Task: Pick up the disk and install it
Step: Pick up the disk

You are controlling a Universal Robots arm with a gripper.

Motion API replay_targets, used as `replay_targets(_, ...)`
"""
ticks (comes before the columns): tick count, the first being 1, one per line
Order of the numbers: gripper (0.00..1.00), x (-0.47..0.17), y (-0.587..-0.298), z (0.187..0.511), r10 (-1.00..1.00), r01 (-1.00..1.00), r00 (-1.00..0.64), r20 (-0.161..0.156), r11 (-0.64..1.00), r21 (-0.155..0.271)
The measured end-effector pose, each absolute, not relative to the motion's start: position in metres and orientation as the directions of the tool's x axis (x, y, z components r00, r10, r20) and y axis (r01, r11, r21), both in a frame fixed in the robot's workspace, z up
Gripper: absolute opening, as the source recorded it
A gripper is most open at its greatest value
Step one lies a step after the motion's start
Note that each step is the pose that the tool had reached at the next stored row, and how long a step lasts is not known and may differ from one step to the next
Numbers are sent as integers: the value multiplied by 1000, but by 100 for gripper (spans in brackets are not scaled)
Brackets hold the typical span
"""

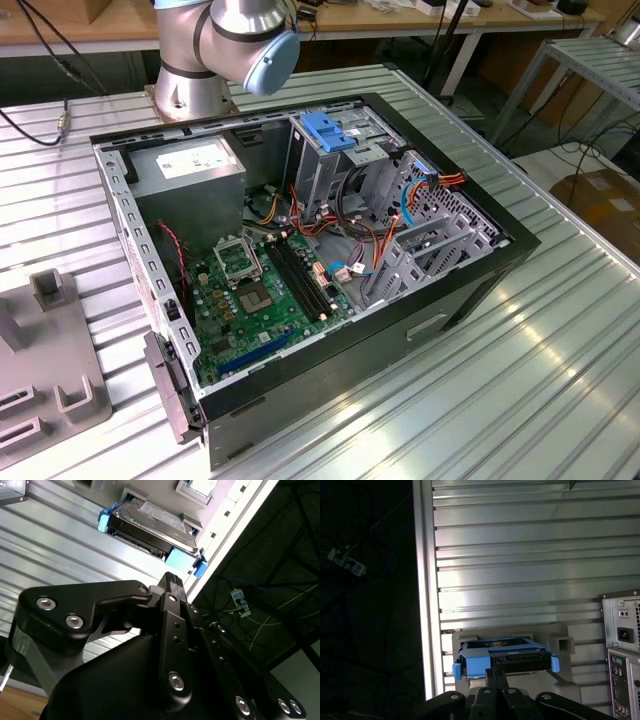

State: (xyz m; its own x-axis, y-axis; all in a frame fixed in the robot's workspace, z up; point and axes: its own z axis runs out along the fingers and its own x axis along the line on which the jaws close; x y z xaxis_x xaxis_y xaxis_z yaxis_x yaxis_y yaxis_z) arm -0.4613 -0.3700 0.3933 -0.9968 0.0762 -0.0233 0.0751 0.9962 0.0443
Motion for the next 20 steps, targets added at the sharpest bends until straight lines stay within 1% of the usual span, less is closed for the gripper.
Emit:
replay_targets(9, 10, -461, -370, 393, 53, 52, -998, -23, 998, 44)
replay_targets(15, 10, -461, -370, 393, -141, -142, -990, -23, 989, 44)
replay_targets(20, 10, -461, -370, 392, -253, -253, -967, -23, 966, 44)
